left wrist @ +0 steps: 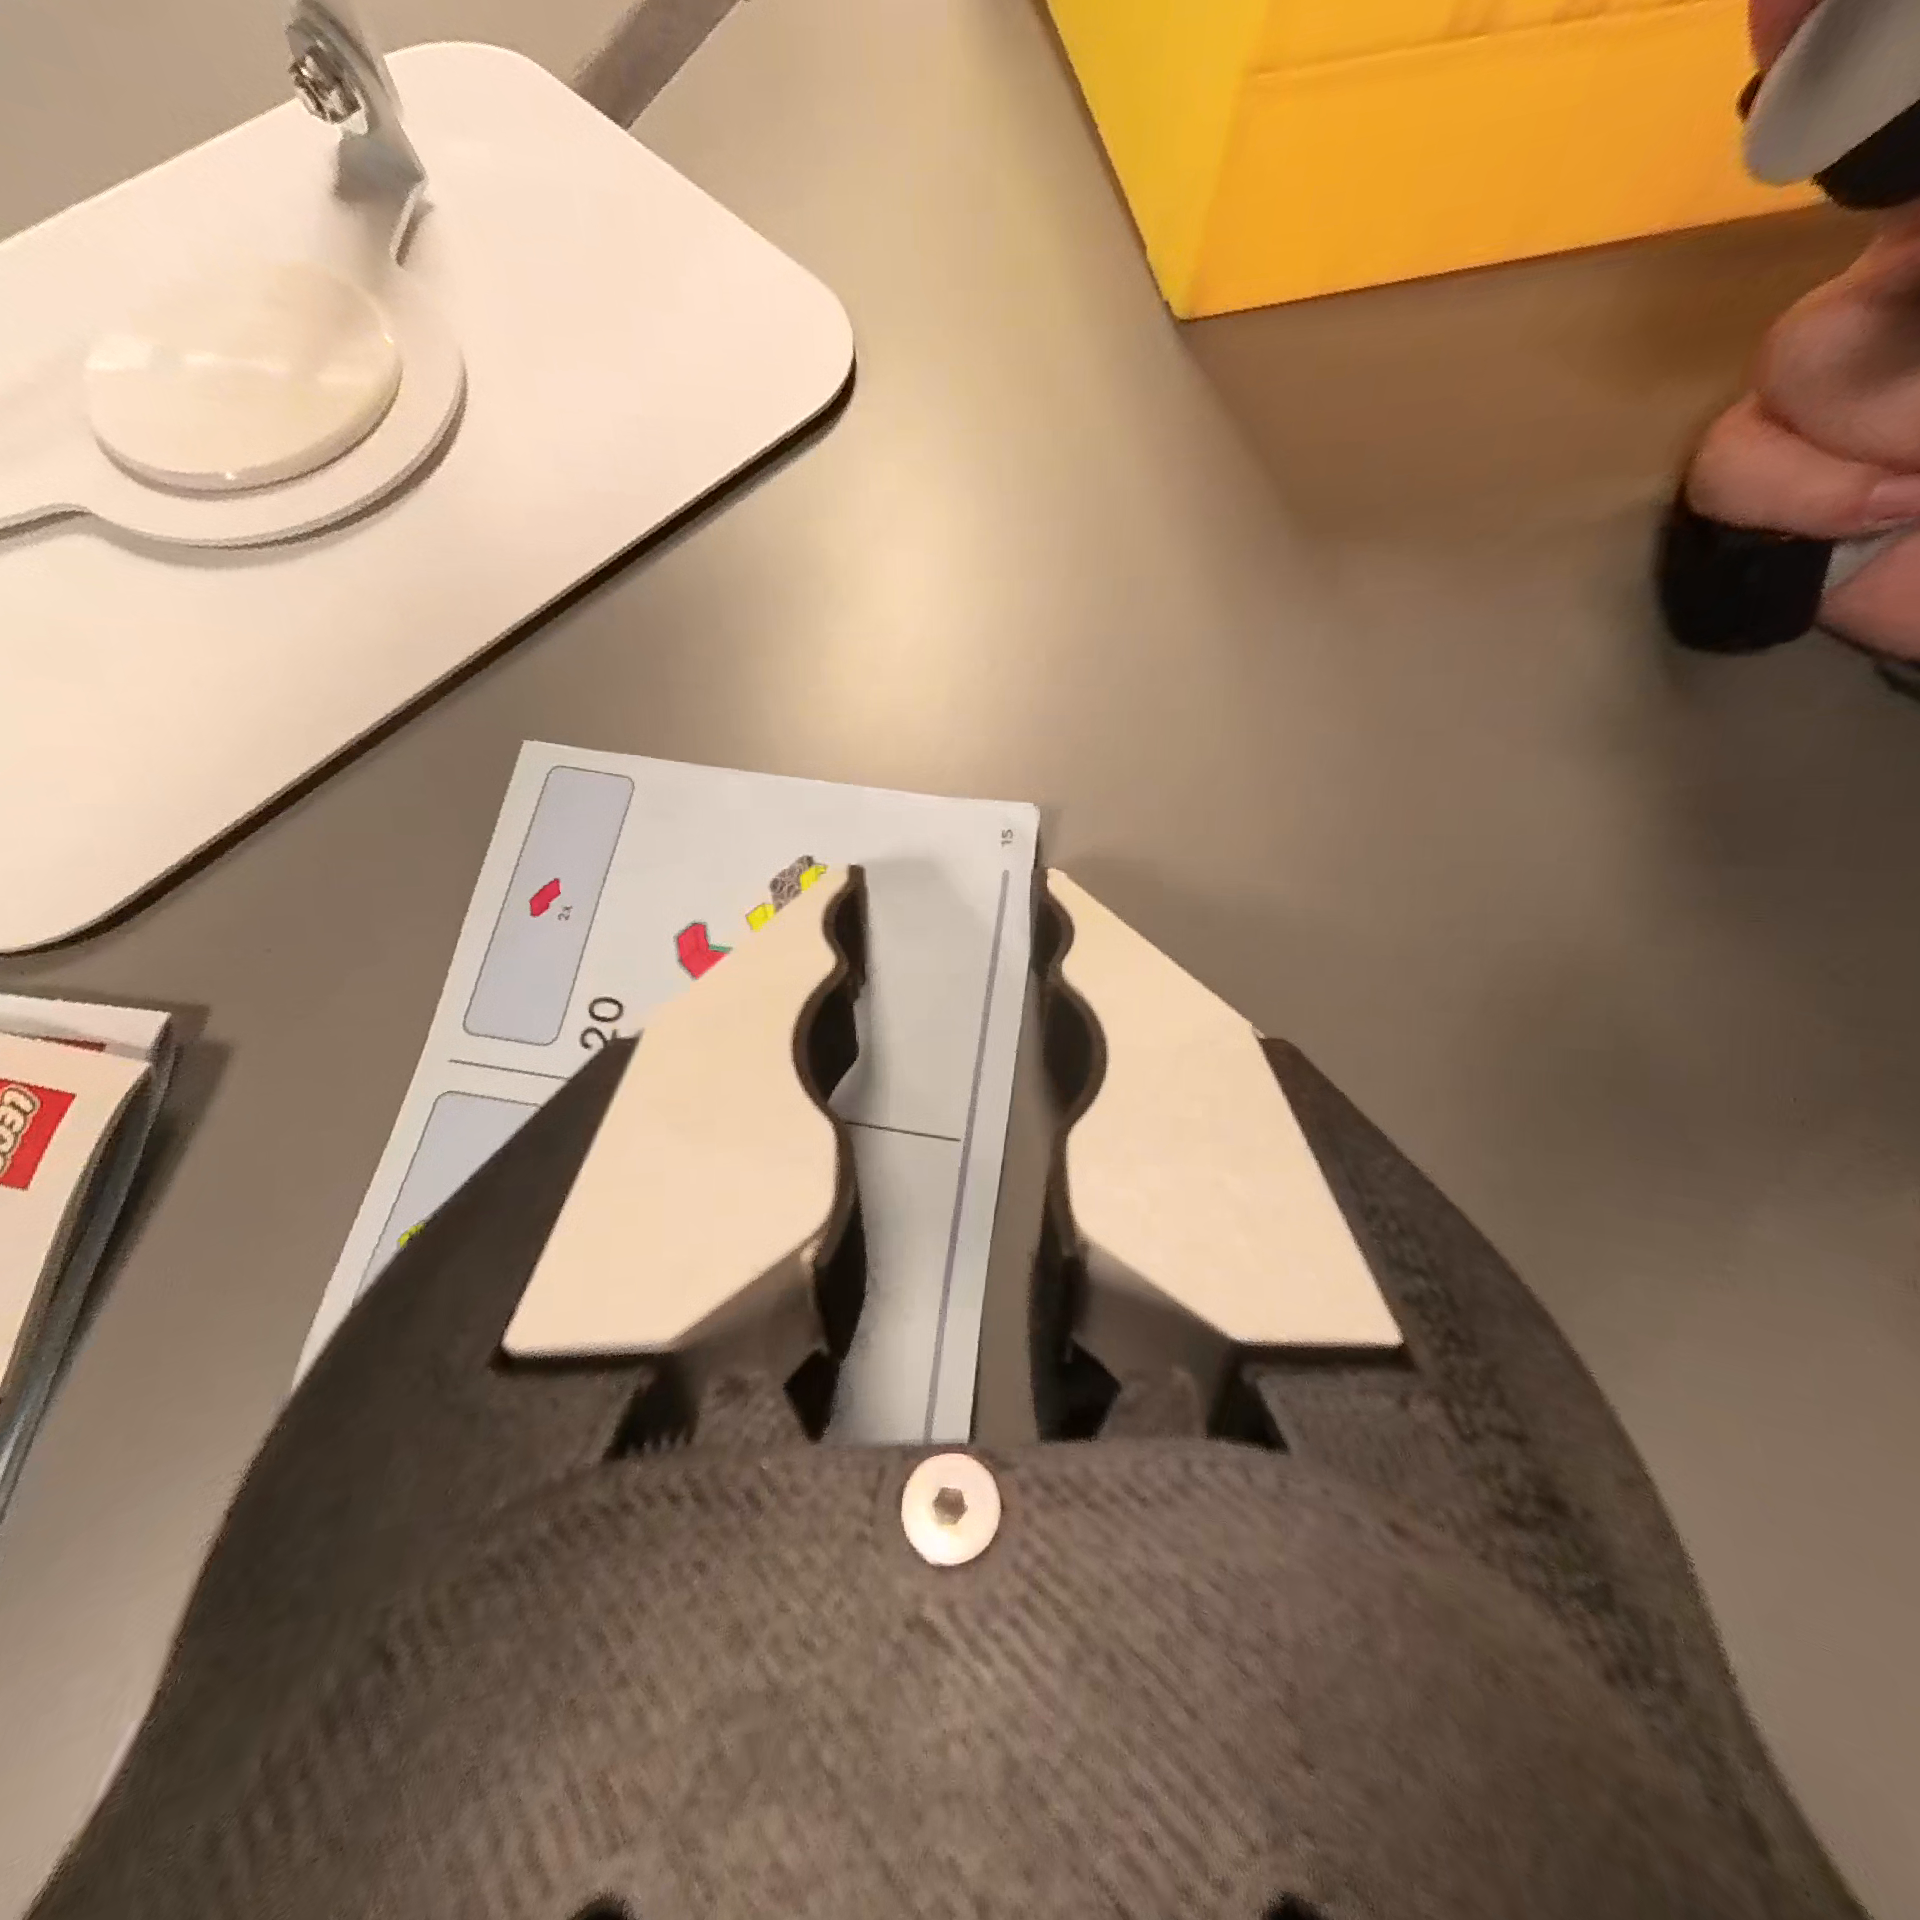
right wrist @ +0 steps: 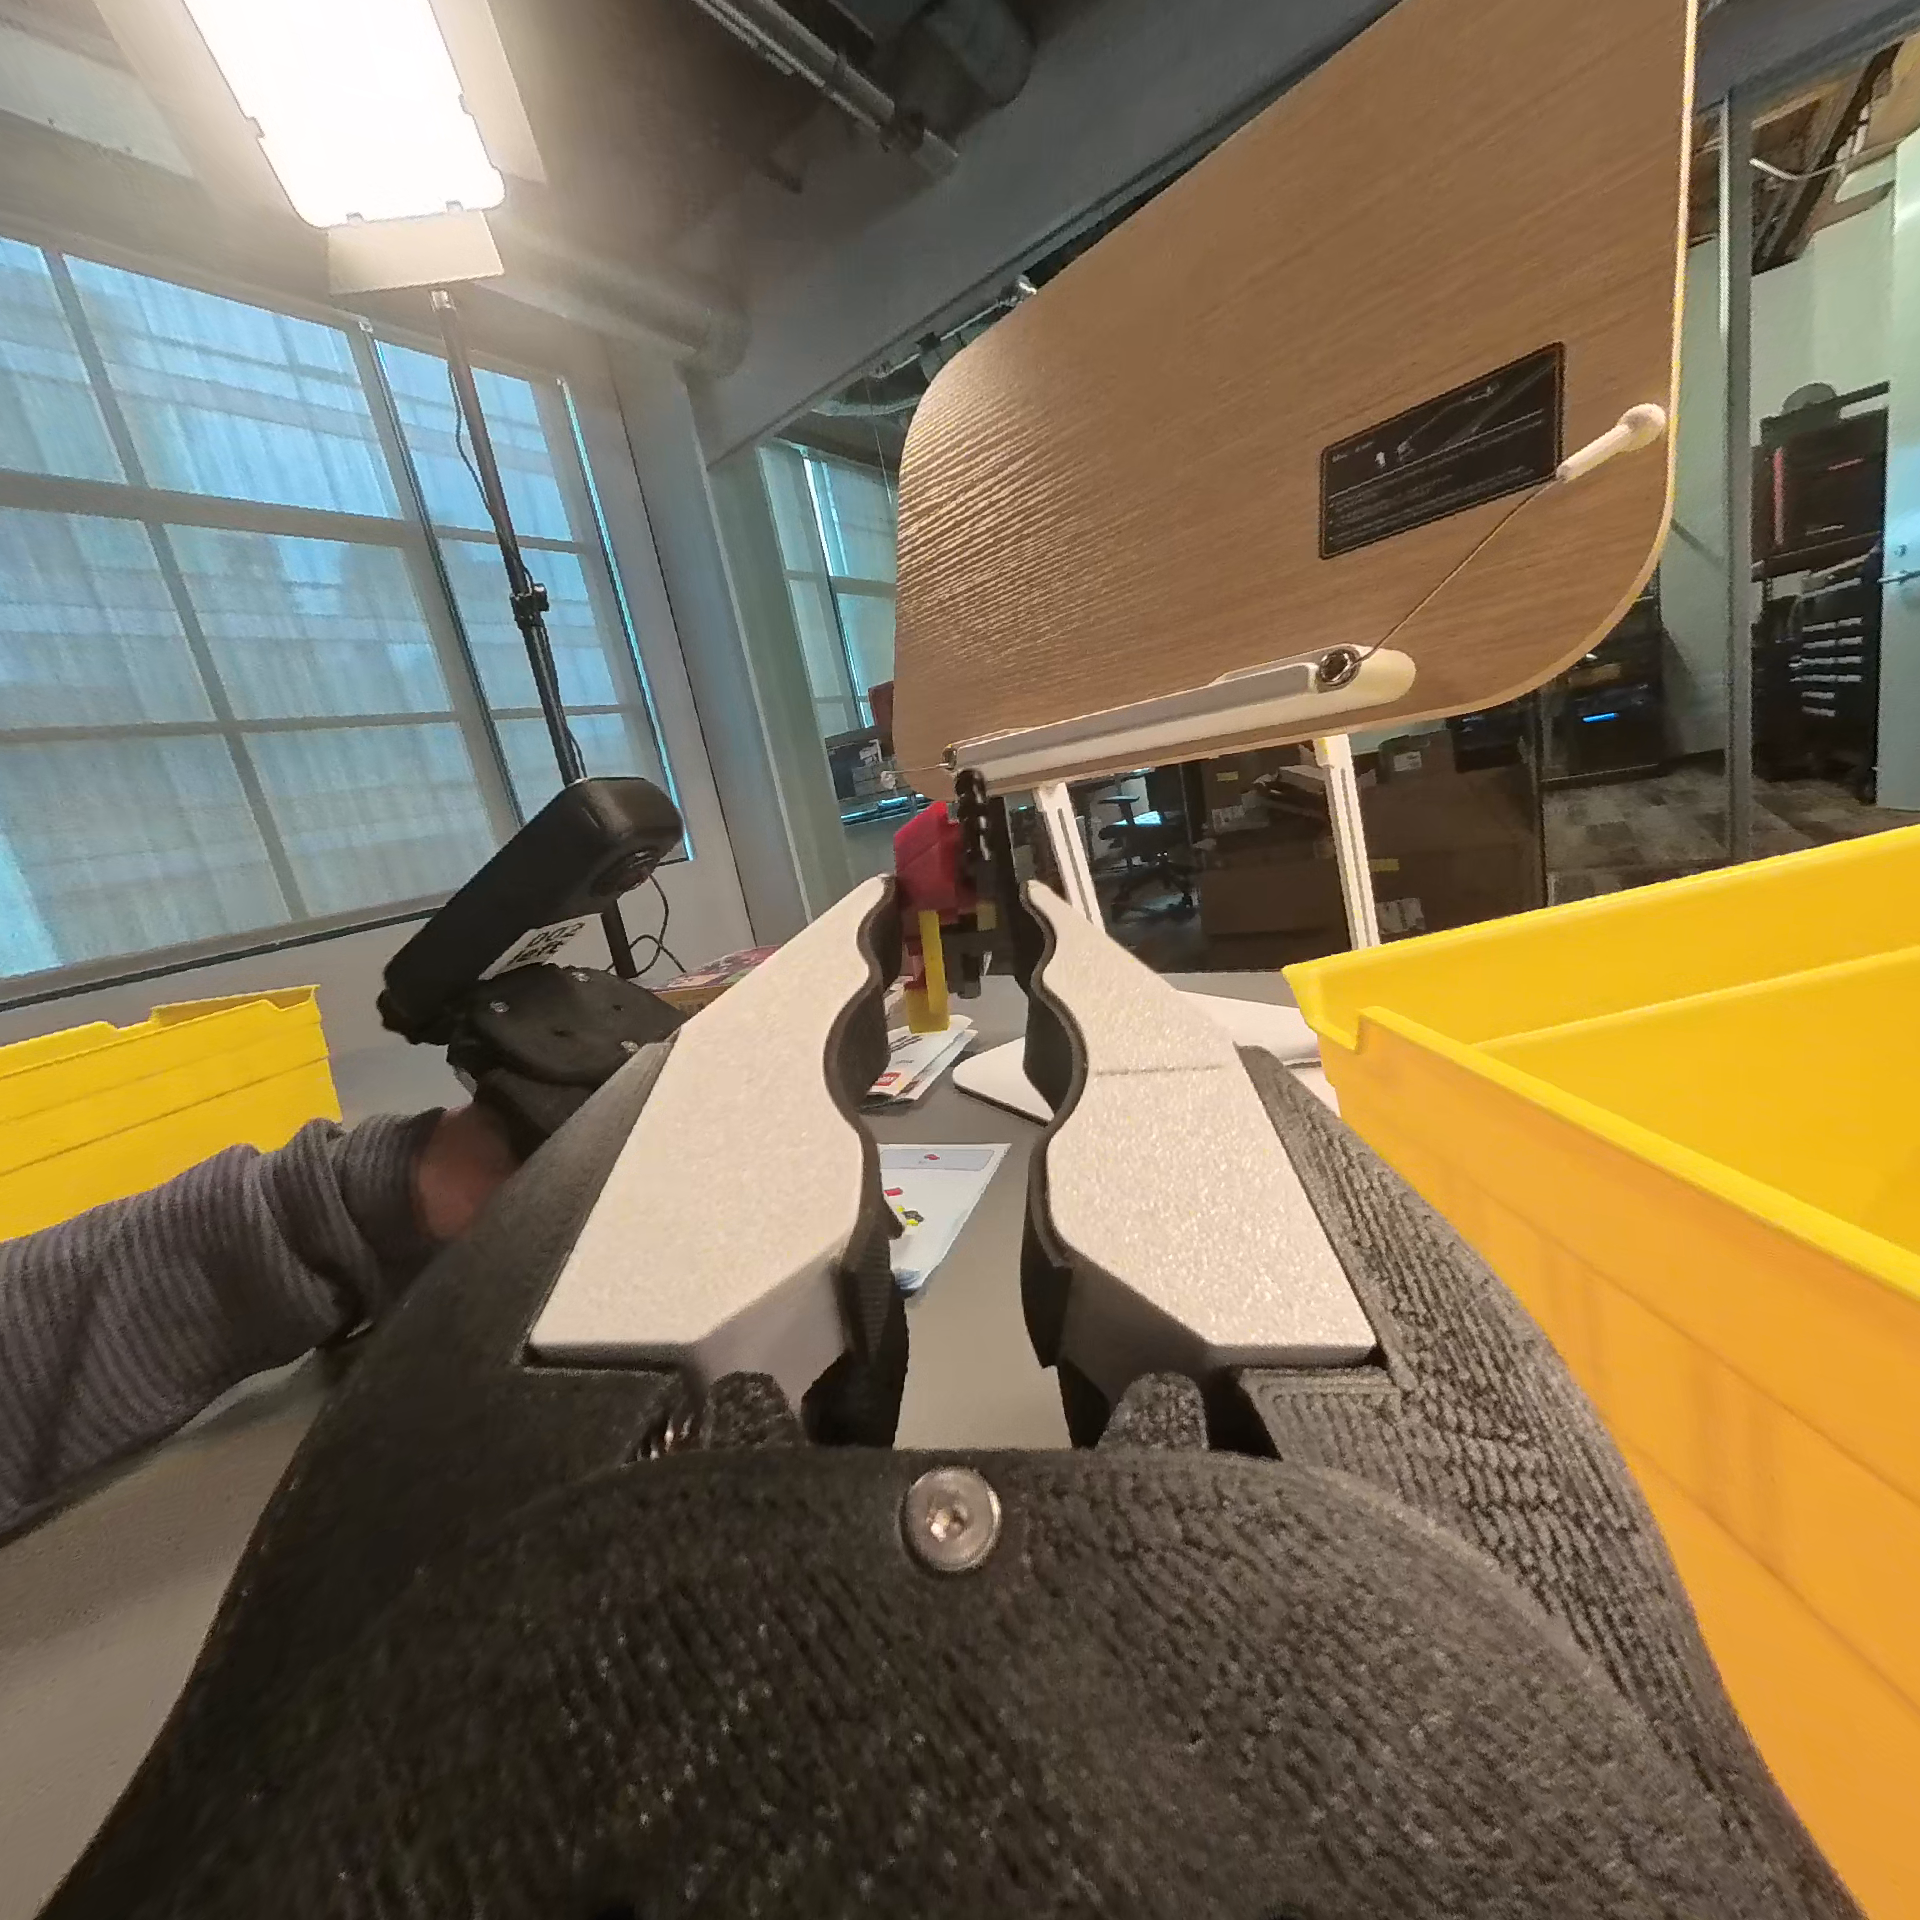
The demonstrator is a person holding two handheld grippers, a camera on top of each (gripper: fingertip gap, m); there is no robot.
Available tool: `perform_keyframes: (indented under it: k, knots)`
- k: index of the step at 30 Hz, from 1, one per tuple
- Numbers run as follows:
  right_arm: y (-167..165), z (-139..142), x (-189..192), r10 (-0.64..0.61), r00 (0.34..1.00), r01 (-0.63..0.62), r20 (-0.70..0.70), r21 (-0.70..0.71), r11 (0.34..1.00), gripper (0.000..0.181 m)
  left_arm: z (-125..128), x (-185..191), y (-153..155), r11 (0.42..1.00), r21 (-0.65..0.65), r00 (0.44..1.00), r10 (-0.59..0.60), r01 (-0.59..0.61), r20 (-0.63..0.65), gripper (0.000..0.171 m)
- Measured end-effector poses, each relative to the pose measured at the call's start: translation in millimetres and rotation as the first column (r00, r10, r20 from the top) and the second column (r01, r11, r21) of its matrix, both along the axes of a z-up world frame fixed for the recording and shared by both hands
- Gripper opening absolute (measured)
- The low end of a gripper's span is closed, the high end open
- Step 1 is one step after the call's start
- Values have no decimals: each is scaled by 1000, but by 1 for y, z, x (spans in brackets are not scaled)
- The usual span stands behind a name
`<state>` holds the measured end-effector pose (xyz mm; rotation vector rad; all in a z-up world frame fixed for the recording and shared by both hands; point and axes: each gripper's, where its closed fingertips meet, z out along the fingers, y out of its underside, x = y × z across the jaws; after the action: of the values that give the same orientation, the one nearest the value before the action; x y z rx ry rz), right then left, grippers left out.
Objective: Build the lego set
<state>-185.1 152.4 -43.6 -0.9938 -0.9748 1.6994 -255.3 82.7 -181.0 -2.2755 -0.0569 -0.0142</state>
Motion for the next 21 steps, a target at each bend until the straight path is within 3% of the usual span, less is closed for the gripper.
perform_keyframes:
  k: [14, 17, 21]
  knots:
    - [-4, -1, -1, 23, 1000, -23, 10, -2, 1000, 19, 10, -6, -1, 996, 75, 945, 27, -54, 326, 16]
    - [-4, -2, -1, 25, 1000, -25, 11, -2, 1000, 19, 8, -1, -1, 998, 63, 949, 3, -24, 316, 8]
    - [-4, -2, -1, 26, 1000, -26, 10, 1, 1000, 19, 2, 9, -1, 999, 20, 987, -46, 43, 157, 0]
